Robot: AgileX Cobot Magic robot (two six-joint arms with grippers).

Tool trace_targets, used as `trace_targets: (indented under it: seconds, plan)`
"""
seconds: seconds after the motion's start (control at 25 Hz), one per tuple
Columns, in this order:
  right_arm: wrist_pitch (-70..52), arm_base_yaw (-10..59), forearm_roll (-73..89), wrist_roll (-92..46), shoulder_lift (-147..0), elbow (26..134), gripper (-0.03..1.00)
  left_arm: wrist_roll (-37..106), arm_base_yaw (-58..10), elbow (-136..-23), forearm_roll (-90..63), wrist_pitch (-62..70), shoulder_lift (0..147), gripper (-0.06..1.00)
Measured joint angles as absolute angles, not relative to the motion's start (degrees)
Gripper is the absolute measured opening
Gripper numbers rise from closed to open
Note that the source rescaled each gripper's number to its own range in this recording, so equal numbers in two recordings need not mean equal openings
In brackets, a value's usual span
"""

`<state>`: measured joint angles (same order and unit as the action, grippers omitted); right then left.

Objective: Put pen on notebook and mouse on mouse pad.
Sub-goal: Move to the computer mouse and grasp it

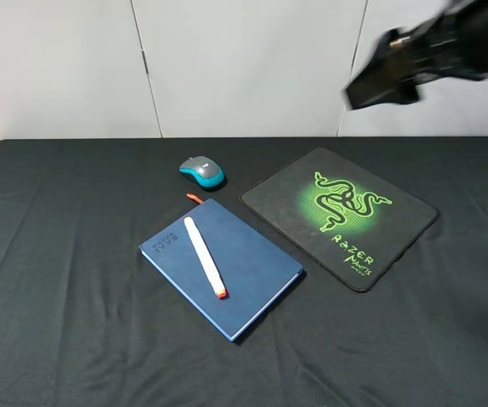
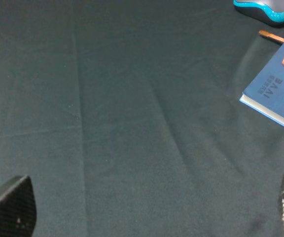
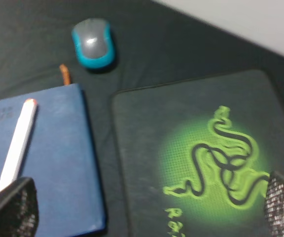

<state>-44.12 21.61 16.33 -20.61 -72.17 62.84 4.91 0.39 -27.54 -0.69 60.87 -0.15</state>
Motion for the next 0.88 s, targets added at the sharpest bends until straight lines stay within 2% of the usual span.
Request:
trace_targets:
  seconds: [0.48, 0.88]
  plan:
    - [-44.0, 32.2, 14.0, -21.4, -95.9, 81.5, 1.00, 4.9, 0.4, -27.5, -0.7, 60.9, -0.2, 0.98]
    - [-46.1, 37.0, 12.8, -21.6, -112.2, 98.7, 1.00, 4.9, 0.4, -27.5, -0.7, 60.9, -0.2, 0.98]
